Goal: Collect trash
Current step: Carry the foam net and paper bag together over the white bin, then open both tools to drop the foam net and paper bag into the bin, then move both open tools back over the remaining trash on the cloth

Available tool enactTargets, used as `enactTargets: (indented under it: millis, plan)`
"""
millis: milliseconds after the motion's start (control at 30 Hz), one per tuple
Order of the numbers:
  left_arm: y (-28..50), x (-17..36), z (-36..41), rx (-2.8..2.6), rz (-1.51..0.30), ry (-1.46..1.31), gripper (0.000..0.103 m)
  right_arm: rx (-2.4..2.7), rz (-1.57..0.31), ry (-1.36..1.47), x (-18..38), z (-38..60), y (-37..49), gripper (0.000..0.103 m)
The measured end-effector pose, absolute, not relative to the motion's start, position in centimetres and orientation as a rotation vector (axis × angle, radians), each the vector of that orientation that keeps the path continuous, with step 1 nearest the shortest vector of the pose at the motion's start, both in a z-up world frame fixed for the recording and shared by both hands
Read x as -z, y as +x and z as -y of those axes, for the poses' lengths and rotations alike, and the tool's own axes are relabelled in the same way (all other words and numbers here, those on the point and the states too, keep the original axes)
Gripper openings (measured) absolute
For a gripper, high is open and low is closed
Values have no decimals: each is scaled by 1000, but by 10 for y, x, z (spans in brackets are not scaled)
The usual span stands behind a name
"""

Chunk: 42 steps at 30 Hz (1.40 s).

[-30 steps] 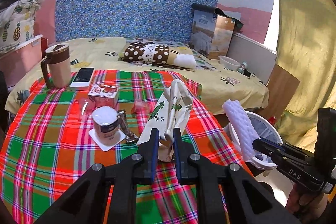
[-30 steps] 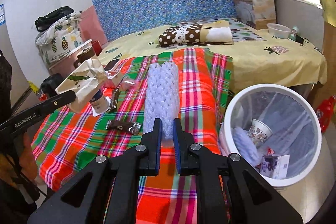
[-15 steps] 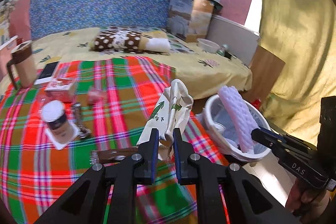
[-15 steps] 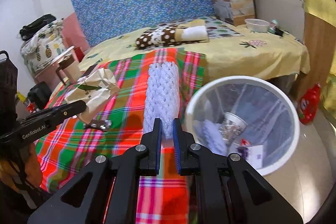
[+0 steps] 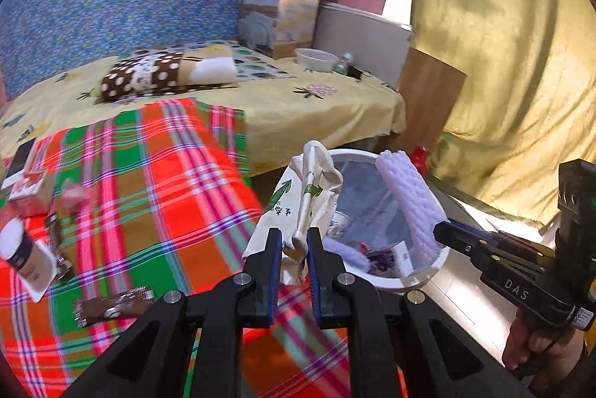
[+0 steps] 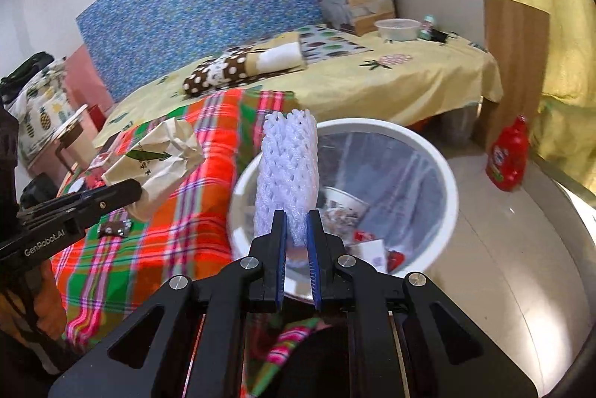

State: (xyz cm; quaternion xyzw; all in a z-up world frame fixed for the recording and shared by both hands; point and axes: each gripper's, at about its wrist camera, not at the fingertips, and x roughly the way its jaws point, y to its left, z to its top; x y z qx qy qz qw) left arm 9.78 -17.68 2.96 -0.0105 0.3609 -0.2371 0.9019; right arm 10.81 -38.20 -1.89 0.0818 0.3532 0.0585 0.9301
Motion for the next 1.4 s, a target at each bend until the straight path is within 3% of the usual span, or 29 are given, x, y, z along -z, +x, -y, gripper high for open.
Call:
enactTargets:
  millis: [800,1000,1067,1400]
  plan:
    - [141,11,253,616,-846,44,17,-25,-816,194,42,420,128,15]
    - [143,11,253,620,-840,32,25,-23,-805,200,41,422,126,25]
    - [143,9,252,617,-840,23,25,-23,-799,201,39,423,127,36]
    - [128,-3,229,602,-814,-11,25,-58,-763,183,26,410,118,37]
